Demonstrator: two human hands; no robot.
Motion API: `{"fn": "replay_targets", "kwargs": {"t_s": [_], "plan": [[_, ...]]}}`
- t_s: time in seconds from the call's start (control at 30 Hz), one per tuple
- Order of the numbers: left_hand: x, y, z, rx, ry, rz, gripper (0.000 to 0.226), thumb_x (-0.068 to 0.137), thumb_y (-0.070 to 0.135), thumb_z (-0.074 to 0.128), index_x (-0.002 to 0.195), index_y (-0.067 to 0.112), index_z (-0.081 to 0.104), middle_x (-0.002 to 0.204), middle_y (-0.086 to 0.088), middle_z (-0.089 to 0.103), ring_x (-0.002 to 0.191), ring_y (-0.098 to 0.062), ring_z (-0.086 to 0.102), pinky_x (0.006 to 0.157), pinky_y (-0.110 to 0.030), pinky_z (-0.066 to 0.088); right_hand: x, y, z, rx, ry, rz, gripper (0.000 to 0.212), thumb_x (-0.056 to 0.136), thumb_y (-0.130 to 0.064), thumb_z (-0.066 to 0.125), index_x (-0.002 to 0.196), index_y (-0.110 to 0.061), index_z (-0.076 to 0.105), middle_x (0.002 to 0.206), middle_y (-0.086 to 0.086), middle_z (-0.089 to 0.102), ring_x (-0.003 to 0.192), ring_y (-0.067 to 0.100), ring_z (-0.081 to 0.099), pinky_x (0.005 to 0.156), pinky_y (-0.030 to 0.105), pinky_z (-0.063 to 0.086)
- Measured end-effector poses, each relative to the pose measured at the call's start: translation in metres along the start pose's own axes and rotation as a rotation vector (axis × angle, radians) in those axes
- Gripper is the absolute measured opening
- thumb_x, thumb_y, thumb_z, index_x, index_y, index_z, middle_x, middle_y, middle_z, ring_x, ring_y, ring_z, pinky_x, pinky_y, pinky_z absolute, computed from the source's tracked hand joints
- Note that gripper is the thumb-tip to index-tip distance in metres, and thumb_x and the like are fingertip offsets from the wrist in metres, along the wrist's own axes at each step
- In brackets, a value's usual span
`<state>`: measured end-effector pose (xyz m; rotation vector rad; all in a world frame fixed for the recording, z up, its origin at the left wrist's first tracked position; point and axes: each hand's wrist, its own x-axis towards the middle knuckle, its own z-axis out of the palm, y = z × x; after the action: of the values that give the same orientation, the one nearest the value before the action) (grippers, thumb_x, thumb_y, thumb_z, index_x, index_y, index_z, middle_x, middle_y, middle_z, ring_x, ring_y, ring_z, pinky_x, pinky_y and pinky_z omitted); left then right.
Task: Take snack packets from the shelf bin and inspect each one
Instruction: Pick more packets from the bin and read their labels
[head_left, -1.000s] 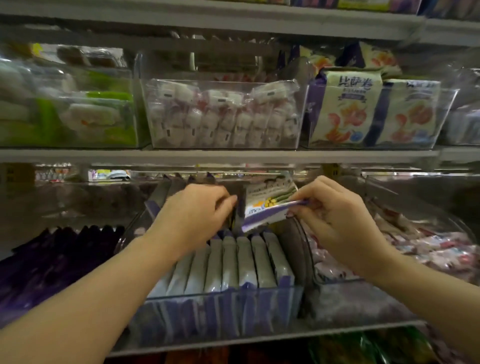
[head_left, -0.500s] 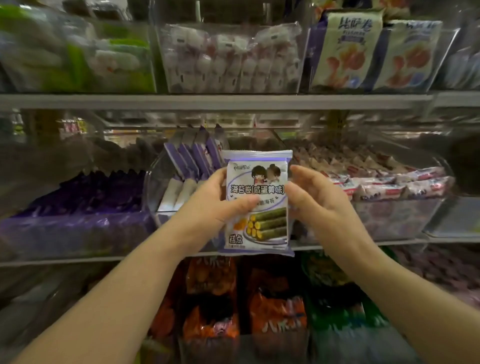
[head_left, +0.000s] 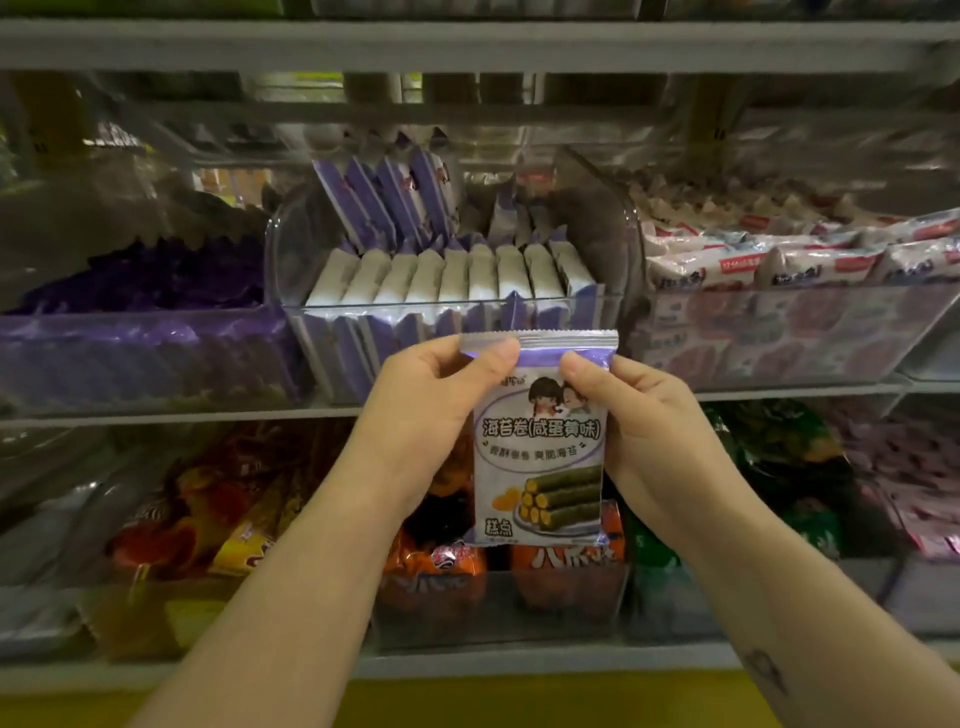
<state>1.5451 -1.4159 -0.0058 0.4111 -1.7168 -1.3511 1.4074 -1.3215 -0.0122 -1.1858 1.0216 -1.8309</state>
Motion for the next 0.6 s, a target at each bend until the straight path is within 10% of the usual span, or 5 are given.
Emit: {"fn": "replay_targets", "kwargs": {"t_s": [0.17,0.6], "plan": [[-0.01,-0.019,0.004,-0.015,0.069,-0.112,0.018,0.079,0.035,0.073,0.089,0.02,0.076,0.084,-0.008,0.077,0.078,-0.024,0.075,0.06,-0.031,0.055,-0.005,0.018,-0.004,0.084,0.043,0.103,0.042,0.075,-0.021,0.064,0.106,0.007,0.067,0.098,0.026,0.072,0.085,0.033,0.073,0.062,0.032,0.059],[-0.01,-0.019,0.004,-0.199,-0.001,-0.258,0.024,0.094,0.023,0.056,0.082,0.008,0.07,0.078,-0.009,0.075,0.066,-0.014,0.072,0.051,-0.017,0.051,0.0,0.034,-0.025,0.007,0.002,0.067,0.037,0.086,-0.038,0.05,0.093,-0.016,0.078,0.099,0.017,0.074,0.093,0.027,0.073,0.067,0.029,0.058]]}}
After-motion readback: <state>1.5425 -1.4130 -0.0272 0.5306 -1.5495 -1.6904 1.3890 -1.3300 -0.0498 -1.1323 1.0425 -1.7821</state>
